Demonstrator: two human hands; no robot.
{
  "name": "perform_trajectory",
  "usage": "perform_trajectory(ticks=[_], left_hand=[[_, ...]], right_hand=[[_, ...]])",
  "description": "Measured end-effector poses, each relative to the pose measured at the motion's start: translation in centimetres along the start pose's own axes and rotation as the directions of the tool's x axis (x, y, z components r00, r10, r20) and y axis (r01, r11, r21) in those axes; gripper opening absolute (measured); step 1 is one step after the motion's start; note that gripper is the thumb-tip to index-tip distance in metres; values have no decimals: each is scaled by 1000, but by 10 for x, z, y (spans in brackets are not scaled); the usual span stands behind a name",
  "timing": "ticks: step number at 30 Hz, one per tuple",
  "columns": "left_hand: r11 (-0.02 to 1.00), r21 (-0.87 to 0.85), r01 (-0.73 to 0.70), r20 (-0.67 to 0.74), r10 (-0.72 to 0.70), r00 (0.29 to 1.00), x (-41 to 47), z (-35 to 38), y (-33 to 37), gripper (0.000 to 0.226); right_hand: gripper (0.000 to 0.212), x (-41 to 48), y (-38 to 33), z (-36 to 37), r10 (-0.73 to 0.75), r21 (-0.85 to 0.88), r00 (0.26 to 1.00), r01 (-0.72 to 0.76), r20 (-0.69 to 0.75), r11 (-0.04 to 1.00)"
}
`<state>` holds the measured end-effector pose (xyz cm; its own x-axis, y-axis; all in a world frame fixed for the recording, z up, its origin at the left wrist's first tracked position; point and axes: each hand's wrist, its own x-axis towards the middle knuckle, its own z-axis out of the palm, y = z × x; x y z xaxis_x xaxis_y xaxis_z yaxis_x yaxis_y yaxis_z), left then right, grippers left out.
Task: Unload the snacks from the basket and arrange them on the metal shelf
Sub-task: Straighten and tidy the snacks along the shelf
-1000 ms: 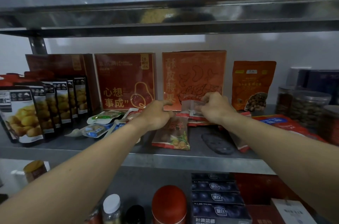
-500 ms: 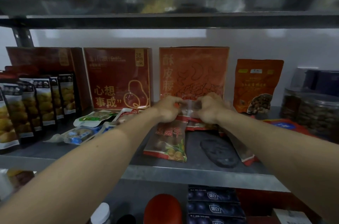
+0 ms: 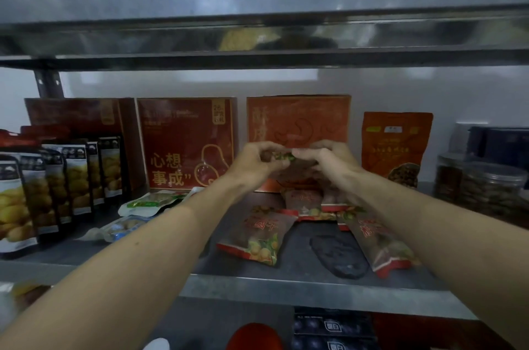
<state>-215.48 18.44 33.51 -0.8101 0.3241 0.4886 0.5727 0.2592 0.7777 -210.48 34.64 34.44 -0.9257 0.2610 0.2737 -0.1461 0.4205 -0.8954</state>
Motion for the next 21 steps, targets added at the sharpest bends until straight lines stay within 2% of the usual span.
perform_trajectory(ticks=[4, 6, 9, 12, 15, 18, 21], left_hand=[[994, -107, -35, -130, 21, 991, -1, -5, 1, 10], [979, -201, -12, -141, -16, 990, -2, -8, 5, 11], [960, -279, 19, -137, -59, 989, -4, -10, 12, 14], [946, -321, 38, -111, -77, 991, -9, -11, 15, 15], [960, -277, 42, -65, -63, 996, -13, -11, 13, 28], [961, -275, 13, -145, -55, 988, -18, -8, 10, 31], [958, -286, 34, -177, -87, 980, -19, -8, 2, 23]], right_hand=[[30, -2, -2, -5, -66, 104, 997, 63, 32, 993], [32, -3, -3, -7, -87, 141, 995, 78, 55, 987], [52, -6, -2, -4, -78, 120, 989, 64, 121, 991], [38, -10, 0, 1, -121, 174, 988, 104, 91, 979], [27, -12, -1, 4, -127, 220, 990, 111, 62, 969], [18, -10, 1, 9, -118, 231, 989, 96, 85, 968], [18, -8, 4, 17, -78, 196, 995, 64, 65, 978]])
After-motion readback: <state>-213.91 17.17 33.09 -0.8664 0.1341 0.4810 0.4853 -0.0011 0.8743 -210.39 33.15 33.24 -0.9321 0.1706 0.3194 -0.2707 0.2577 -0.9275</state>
